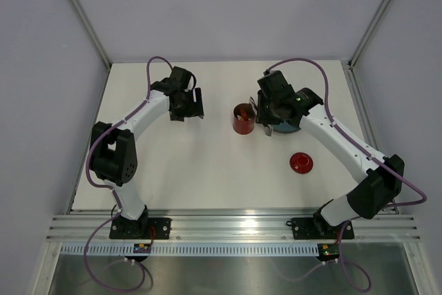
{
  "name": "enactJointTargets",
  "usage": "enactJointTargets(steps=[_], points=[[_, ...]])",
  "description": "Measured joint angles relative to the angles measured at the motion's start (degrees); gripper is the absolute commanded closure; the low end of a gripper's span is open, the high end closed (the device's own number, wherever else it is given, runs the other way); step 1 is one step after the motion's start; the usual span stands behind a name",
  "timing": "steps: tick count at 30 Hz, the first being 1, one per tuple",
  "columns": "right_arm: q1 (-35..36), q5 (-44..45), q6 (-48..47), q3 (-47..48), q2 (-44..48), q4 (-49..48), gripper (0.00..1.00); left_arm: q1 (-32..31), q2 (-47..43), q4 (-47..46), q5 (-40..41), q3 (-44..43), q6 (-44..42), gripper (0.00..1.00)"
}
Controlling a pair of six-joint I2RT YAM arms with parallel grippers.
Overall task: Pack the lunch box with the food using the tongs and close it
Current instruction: Place the fake food in the packing box, then pick up the fake food from the plate.
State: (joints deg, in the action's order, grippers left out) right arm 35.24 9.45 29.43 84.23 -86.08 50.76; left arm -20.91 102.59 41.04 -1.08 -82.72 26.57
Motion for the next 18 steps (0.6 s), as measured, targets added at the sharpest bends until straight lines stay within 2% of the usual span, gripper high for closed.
enactJointTargets(steps=[7,14,18], points=[[-1.1,7.6,-0.1,0.8,3.7,2.8,0.85,0.0,0.0,0.0,0.0,0.0,0.0,0.23],[-13.2,8.7,-0.2,-6.3,9.5,3.6,0.76,0.0,0.0,0.0,0.0,0.0,0.0,0.23],[-15.5,9.1,-0.3,-10.5,10.7,4.8,0.7,0.0,0.0,0.0,-0.1,0.0,0.0,0.23]])
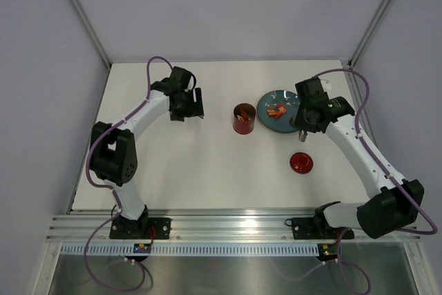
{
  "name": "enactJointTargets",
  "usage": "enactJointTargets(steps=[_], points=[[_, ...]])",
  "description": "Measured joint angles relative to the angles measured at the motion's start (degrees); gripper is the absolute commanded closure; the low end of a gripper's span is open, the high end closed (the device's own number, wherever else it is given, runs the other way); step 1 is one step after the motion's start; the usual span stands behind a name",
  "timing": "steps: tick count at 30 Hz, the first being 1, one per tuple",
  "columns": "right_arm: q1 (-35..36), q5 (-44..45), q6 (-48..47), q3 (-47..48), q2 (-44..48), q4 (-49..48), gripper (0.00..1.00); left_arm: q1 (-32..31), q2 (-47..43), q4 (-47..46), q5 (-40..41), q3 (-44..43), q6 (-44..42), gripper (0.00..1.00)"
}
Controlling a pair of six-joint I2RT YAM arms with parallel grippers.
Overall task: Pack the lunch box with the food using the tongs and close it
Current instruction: Pick up the fake food from the plate.
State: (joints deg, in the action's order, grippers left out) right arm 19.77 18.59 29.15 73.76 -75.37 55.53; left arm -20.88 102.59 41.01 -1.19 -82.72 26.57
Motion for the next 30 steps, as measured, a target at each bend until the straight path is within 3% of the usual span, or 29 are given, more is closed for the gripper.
enactJointTargets(steps=[15,30], points=[[-2.7,-0.5,-1.2,-4.8,-3.2,-2.3,0.58,0.0,0.0,0.0,-0.2,0.0,0.0,0.23],[-4.2,-0.8,-2.6,-3.2,-7.2,-5.2,0.56,0.0,0.1,0.0,-0.2,0.0,0.0,0.23]])
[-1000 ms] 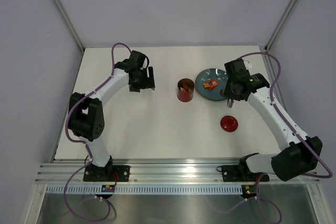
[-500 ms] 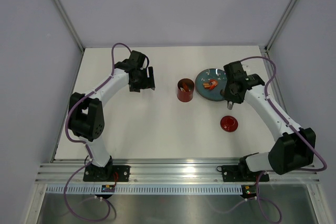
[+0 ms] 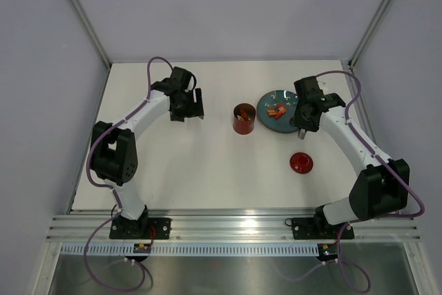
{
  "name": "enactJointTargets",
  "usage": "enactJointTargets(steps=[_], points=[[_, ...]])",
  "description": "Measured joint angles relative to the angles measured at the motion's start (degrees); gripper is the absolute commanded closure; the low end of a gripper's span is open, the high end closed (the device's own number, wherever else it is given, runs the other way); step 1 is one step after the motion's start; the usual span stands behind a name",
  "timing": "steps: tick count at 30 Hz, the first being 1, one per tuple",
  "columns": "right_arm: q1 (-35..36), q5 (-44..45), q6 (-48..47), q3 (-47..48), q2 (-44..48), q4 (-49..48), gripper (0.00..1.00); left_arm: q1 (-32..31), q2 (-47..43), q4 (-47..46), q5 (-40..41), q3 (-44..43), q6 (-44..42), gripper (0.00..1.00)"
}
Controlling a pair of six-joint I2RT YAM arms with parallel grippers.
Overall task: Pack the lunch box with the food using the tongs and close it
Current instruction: Pick up the fake food from the plate.
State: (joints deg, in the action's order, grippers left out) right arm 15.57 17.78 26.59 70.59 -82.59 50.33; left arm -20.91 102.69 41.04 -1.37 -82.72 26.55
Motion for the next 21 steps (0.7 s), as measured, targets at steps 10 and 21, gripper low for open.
enactJointTargets(steps=[10,21], points=[[-0.4,-0.9,-0.1,0.2,-1.5,-1.6,0.53,0.0,0.7,0.0,0.0,0.0,0.0,0.23],[-0.4,-0.9,0.0,0.2,-2.6,-2.5,0.55,0.0,0.7,0.0,0.0,0.0,0.0,0.23]])
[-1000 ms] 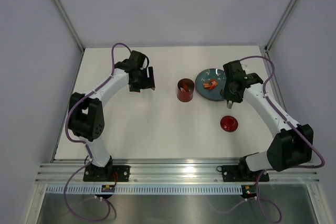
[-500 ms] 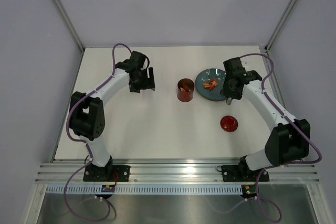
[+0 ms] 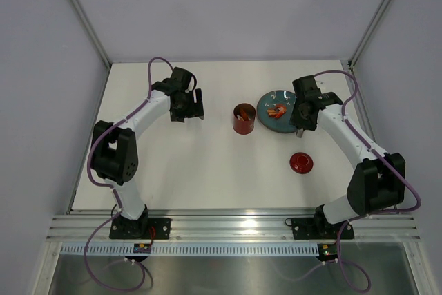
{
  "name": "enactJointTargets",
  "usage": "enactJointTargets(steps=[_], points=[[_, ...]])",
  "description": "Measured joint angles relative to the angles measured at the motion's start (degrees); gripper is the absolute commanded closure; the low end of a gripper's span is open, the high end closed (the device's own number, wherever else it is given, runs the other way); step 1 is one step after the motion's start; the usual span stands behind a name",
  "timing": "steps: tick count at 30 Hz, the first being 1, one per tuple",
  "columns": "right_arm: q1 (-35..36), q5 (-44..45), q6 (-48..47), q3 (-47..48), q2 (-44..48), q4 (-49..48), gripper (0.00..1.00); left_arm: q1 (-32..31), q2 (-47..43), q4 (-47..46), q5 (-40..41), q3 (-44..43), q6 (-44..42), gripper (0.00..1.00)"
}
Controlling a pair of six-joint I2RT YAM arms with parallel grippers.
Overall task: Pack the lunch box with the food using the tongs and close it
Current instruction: Pick up the fake food from the plate.
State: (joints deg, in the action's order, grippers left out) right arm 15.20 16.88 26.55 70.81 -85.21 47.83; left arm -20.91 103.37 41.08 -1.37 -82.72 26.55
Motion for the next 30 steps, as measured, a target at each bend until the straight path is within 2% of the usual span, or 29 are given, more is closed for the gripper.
enactJointTargets(steps=[11,14,19,25,30], points=[[0.0,-0.1,0.0,-0.4,-1.5,-0.3,0.59,0.0,0.0,0.0,0.0,0.0,0.0,0.23],[0.0,-0.5,0.0,-0.6,-1.7,-0.4,0.64,0.0,0.0,0.0,0.0,0.0,0.0,0.23],[0.0,-1.0,-0.1,-0.6,-1.7,-0.4,0.86,0.0,0.0,0.0,0.0,0.0,0.0,0.23],[0.0,-1.5,-0.2,1.0,-1.2,0.9,0.95,0.0,0.0,0.0,0.0,0.0,0.0,0.23],[0.0,-2.1,-0.4,3.3,1.2,1.9,0.97,0.0,0.0,0.0,0.0,0.0,0.0,0.23]])
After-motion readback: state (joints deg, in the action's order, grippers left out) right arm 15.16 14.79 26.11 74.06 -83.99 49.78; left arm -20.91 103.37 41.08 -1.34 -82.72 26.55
